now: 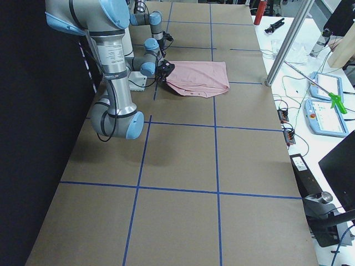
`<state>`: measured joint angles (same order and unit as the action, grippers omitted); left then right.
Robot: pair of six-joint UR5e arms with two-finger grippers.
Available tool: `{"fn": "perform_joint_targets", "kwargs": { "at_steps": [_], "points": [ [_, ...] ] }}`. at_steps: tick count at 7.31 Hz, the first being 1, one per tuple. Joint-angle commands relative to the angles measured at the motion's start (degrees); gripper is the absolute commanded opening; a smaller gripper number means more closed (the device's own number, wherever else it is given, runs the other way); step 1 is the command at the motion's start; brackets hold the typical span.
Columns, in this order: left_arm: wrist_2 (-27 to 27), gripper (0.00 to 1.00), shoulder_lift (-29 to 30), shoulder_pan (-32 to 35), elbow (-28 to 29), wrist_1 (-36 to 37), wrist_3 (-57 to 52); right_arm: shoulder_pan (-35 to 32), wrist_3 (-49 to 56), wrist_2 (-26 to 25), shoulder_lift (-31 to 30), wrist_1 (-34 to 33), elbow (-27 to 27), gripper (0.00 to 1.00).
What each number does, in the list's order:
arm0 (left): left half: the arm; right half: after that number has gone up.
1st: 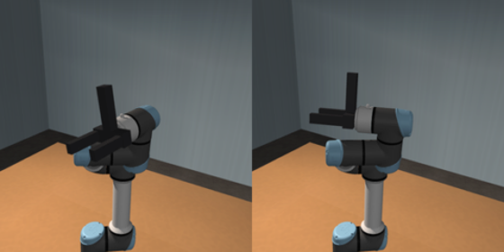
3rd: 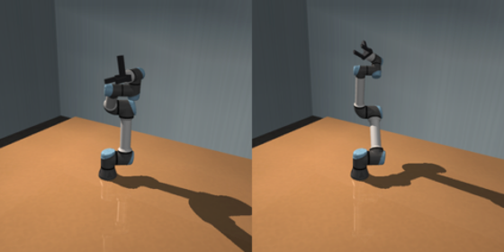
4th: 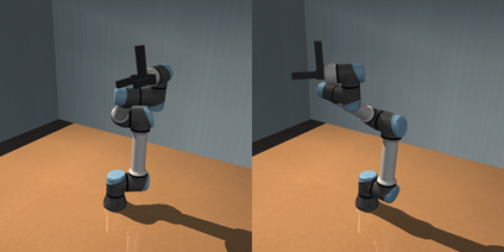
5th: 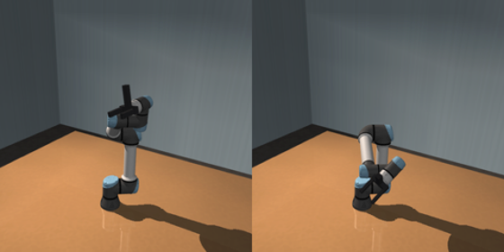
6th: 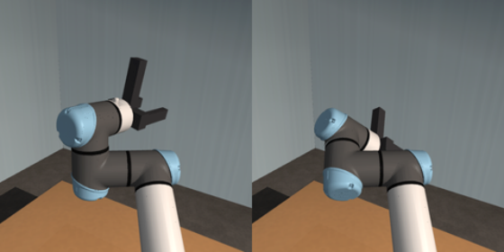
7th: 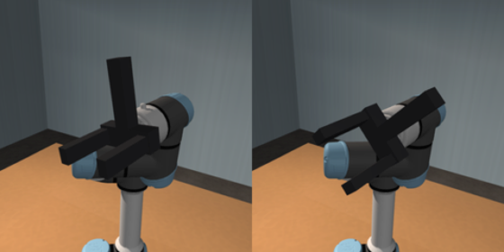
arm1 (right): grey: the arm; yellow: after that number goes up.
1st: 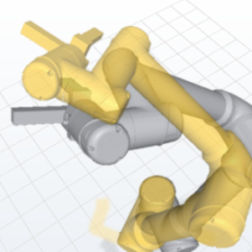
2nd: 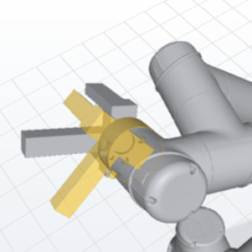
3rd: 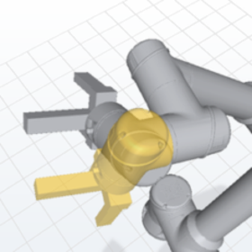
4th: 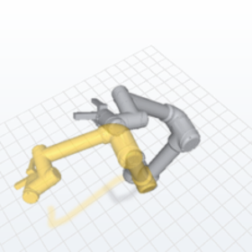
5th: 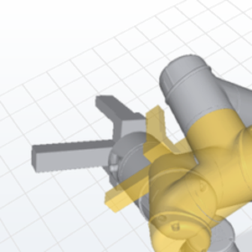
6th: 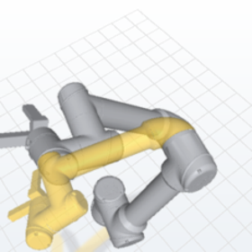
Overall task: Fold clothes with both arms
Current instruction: 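Grasp the two near corners of the shirt with both grippers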
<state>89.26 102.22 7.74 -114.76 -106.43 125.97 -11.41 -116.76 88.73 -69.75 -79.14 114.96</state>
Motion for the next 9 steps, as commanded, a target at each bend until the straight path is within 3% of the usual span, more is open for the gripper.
{"fn": "perform_joint_targets", "kwargs": {
  "at_steps": [1, 3, 7, 8, 9],
  "points": [
    [0.04, 0.0, 0.09, 0.17, -0.55, -0.01, -0.02, 0.07, 0.04, 0.04, -0.74, 0.04, 0.27, 0.0],
    [0.21, 0.0, -0.17, 0.43, -5.09, 0.08, -0.02, 0.07, -0.04, 0.04, -0.91, 0.04, 1.58, 0.0],
    [0.65, 0.0, -0.79, 0.52, -21.35, 11.49, 1.65, 3.07, -5.93, 0.04, -12.06, -0.05, 17.99, 0.0],
    [0.66, 0.0, 0.77, 1.22, -20.94, 13.07, 0.95, 0.71, -5.85, 0.48, -10.95, 0.04, 17.94, 0.0],
    [0.74, 0.0, 5.49, 7.93, -17.98, 13.87, -3.23, -4.71, -5.24, 0.74, -9.02, 0.04, 15.59, 0.0]
  ]
}}
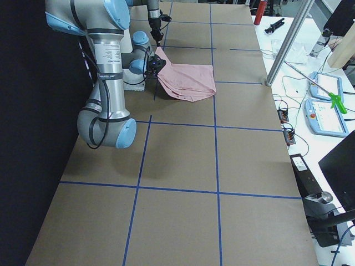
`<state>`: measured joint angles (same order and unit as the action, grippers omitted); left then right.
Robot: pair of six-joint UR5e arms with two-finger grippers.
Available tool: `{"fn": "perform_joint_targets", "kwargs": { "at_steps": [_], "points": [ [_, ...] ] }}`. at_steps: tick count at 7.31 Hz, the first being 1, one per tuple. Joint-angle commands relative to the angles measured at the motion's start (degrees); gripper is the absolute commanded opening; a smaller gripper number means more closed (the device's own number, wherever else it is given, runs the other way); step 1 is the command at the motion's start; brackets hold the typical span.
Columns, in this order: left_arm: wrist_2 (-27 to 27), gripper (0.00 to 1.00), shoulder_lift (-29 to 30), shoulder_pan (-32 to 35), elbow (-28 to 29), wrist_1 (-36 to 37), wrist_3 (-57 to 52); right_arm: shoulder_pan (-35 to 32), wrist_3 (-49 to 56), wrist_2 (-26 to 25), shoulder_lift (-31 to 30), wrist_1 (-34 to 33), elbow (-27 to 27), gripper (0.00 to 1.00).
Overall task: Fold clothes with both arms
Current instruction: 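Lift the near edge with both grippers and fold it over the far edge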
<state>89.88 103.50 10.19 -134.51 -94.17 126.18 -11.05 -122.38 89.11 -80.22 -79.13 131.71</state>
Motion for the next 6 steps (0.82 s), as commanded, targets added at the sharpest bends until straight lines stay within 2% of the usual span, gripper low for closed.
{"fn": "perform_joint_targets", "kwargs": {
  "at_steps": [1, 2, 3, 5, 6],
  "points": [
    [0.21, 0.0, 9.65, 10.41, 9.02, 1.8, -8.27, -10.78, 0.39, 2.88, 6.69, 0.2, -6.94, 0.0],
    [0.29, 0.0, 14.32, 15.16, 17.18, 1.28, -12.06, -16.66, 0.39, 8.22, 13.97, 0.12, -15.26, 0.0],
    [0.12, 0.0, 16.37, 18.77, 21.88, 0.92, -17.41, -21.42, 0.73, 11.92, 17.17, 0.64, -20.39, 0.0],
    [-0.32, 0.0, 16.39, 20.74, 27.52, -2.84, -20.98, -23.84, 3.46, 13.02, 19.75, 0.82, -25.69, 0.0],
    [-0.32, 0.0, 16.56, 20.74, 27.72, -2.95, -20.98, -24.19, 3.64, 13.1, 21.23, 0.82, -27.46, 0.0]
  ]
}}
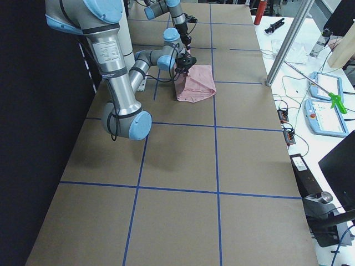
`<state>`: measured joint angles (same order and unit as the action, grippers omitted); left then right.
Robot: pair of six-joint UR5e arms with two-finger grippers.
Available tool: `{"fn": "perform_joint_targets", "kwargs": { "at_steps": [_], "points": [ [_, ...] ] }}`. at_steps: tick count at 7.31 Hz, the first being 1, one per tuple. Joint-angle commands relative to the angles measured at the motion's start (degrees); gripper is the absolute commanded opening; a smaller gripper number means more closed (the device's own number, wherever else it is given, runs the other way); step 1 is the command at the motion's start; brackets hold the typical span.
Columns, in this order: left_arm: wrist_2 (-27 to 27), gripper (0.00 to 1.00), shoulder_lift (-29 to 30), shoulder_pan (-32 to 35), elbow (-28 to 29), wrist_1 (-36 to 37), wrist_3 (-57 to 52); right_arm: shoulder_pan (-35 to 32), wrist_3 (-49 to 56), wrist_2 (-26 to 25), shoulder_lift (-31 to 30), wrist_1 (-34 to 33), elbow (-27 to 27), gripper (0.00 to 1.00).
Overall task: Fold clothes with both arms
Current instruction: 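Lift the near edge with both grippers and fold it over the far edge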
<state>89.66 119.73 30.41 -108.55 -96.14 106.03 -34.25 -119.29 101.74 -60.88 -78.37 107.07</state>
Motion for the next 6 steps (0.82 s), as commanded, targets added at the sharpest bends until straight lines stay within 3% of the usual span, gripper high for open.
{"fn": "perform_joint_targets", "kwargs": {
  "at_steps": [1, 3, 4, 5, 6],
  "points": [
    [-0.1, 0.0, 0.59, 0.52, 1.85, -0.89, -0.83, -1.16, 0.63, 0.48, 2.95, 0.06, -4.92, 0.0],
    [-0.1, 0.0, 0.68, 0.52, 2.29, -1.06, -1.0, -1.34, 2.21, 1.0, 3.04, 0.06, -6.25, 0.0],
    [-0.1, 0.0, 1.55, 2.0, 5.86, -4.2, -1.18, -2.21, 5.09, 1.09, 5.65, 0.06, -10.44, 0.0],
    [-0.1, 0.0, 3.73, 4.63, 15.38, -11.54, -6.05, -3.96, 11.47, 3.35, 11.25, 0.5, -21.1, 0.05],
    [-0.1, 0.26, 7.15, 8.4, 28.53, -19.62, -14.28, -7.81, 20.58, 7.73, 16.44, 10.16, -37.3, 0.5]
  ]
}}
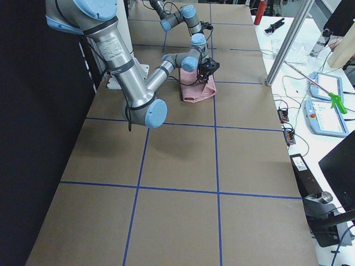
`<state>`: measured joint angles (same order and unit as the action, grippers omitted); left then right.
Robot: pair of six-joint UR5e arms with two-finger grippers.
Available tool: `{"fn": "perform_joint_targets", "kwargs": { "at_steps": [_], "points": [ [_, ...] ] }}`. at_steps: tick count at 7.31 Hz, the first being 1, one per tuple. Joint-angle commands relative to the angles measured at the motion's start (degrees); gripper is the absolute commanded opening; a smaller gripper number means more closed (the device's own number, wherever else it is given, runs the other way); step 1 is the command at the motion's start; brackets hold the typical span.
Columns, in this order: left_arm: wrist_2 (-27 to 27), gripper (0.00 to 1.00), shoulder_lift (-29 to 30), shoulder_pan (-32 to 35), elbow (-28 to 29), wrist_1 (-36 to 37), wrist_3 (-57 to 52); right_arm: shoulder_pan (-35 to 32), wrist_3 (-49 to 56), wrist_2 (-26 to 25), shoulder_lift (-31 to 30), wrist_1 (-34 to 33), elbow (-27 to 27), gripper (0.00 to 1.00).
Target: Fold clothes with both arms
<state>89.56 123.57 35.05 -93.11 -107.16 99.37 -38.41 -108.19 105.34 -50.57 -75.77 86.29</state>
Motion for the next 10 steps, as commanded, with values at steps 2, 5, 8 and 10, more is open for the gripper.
{"fn": "perform_joint_targets", "kwargs": {
  "at_steps": [2, 5, 8, 10],
  "points": [
    [0.18, 0.54, 2.39, 8.89, 19.28, -21.23, -18.15, -12.25, 22.95, 12.02, 7.25, 15.57, -25.64, 1.0],
    [7.24, 0.54, -0.93, 12.3, 15.62, -21.6, -23.91, -17.2, 34.14, 14.53, 3.75, 15.48, -25.12, 1.0],
    [32.9, 0.55, -14.54, 31.42, 8.84, -21.6, -56.28, -32.89, 65.77, 23.13, -7.39, 8.94, -20.66, 1.0],
    [41.19, 0.55, -21.49, 45.65, 8.48, -20.56, -79.13, -44.85, 94.62, 25.7, -9.71, -6.59, -18.89, 1.0]
  ]
}}
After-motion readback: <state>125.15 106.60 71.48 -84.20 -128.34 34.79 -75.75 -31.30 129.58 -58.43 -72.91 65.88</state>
